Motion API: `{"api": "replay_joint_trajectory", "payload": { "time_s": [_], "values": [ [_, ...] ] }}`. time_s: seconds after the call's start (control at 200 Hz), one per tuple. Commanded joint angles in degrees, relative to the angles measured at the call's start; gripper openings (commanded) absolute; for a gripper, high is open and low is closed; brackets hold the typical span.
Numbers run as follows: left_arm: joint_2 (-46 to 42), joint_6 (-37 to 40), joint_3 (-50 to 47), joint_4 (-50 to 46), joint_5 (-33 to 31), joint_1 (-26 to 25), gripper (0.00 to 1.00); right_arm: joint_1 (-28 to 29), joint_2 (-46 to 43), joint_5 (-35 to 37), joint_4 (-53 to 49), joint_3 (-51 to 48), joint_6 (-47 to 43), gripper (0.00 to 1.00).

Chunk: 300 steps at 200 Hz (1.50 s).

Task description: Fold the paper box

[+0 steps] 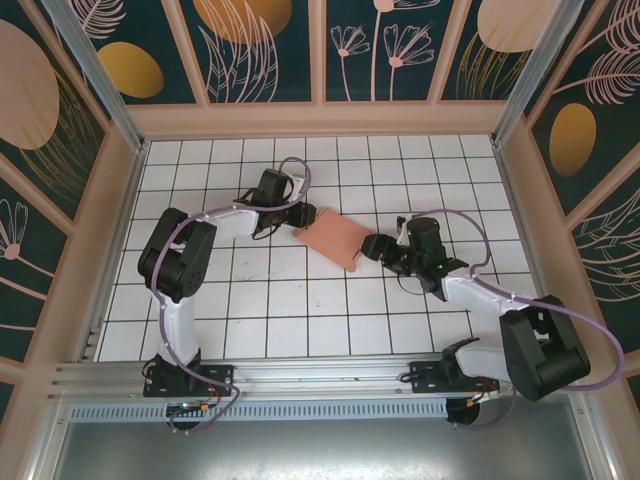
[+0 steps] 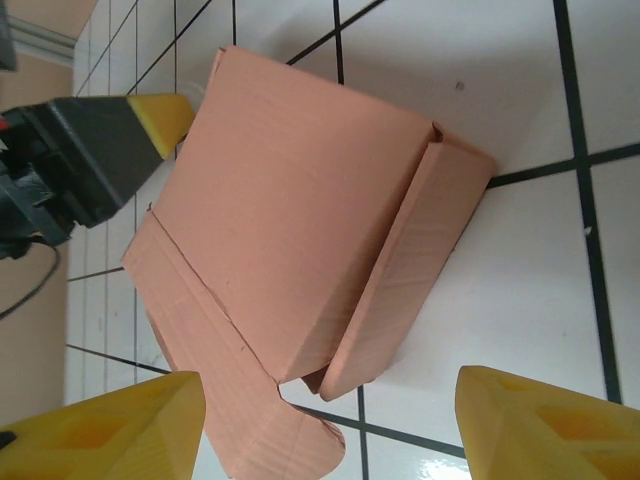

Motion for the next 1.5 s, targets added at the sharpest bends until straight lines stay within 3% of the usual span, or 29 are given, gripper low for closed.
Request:
{"api": "replay_joint_trajectory", "payload": {
  "time_s": [0.0, 0.275, 0.37, 0.561, 0.691, 0.906, 1.496],
  "values": [
    [1.01, -3.30, 0.49, 1.90, 6.26, 0.38, 0.45, -0.66, 1.96, -3.30, 7.25, -1.50, 4.91, 0.67],
    [0.60, -5.76, -2.62, 6.16, 7.90, 2.08, 0.45, -0.63, 6.14, -3.80, 9.83, -1.56, 5.67, 0.68],
    [-1.60, -7.14, -3.62, 8.00, 8.00, 2.27, 0.57, -0.61, 6.98, -4.10, 11.06, -1.80, 6.21, 0.67],
    [1.09, -8.26, -1.64, 7.21, 13.45, 2.27, 0.63, -0.61, 8.61, -5.13, 13.81, -2.39, 7.56, 0.67],
    [3.54, -8.41, -0.98, 5.70, 13.11, 2.28, 0.58, -0.59, 8.46, -5.04, 13.69, -2.52, 7.53, 0.67],
    [5.38, -8.94, -0.43, 3.83, 11.57, 2.40, 0.39, -0.66, 8.42, -4.58, 13.62, -2.52, 7.53, 0.67],
    [5.75, -8.80, -1.76, 4.11, 11.33, 2.52, 0.38, -0.51, 15.86, -10.56, 32.88, -1.84, 17.50, 0.70]
  ]
}}
